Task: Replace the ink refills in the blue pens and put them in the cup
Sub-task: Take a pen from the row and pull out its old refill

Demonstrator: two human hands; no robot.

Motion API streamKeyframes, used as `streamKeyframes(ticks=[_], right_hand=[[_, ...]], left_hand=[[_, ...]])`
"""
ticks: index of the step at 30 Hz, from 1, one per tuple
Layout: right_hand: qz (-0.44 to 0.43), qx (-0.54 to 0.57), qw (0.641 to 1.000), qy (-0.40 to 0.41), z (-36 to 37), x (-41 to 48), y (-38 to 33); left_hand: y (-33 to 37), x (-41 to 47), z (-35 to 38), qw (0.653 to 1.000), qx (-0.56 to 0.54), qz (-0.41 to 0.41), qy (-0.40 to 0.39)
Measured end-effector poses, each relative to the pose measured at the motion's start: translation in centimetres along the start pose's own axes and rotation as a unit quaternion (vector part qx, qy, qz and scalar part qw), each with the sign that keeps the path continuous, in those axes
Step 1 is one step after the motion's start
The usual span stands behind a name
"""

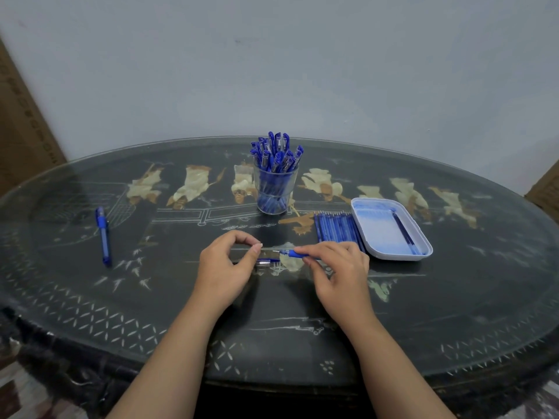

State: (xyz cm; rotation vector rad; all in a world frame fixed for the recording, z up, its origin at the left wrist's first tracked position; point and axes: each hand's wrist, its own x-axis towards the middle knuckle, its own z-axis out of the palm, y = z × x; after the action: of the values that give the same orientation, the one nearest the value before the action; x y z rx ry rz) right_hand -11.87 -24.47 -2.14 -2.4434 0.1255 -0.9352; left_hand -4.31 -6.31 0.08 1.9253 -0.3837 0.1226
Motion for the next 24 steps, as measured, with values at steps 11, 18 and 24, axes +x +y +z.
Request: streamKeyframes(ticks=[11,18,24], right_hand=[[0.002,-0.002,1.000,0.010,0.0,0.0,-0.2],[0.007,0.000,1.000,0.006,-0.1,0.1,-0.5],[0.031,-0.024,0.999,0.027,-0.5,0.1,-0.9]], left_hand=[[1.9,0.9,-2.4,0.896,0.425,0.075,-0.104],[0.9,0.5,-2.0,0.912,0.395,0.055,-0.094],[0.7,-0.6,-2.6,0.946,0.318,0.042,-0.053]])
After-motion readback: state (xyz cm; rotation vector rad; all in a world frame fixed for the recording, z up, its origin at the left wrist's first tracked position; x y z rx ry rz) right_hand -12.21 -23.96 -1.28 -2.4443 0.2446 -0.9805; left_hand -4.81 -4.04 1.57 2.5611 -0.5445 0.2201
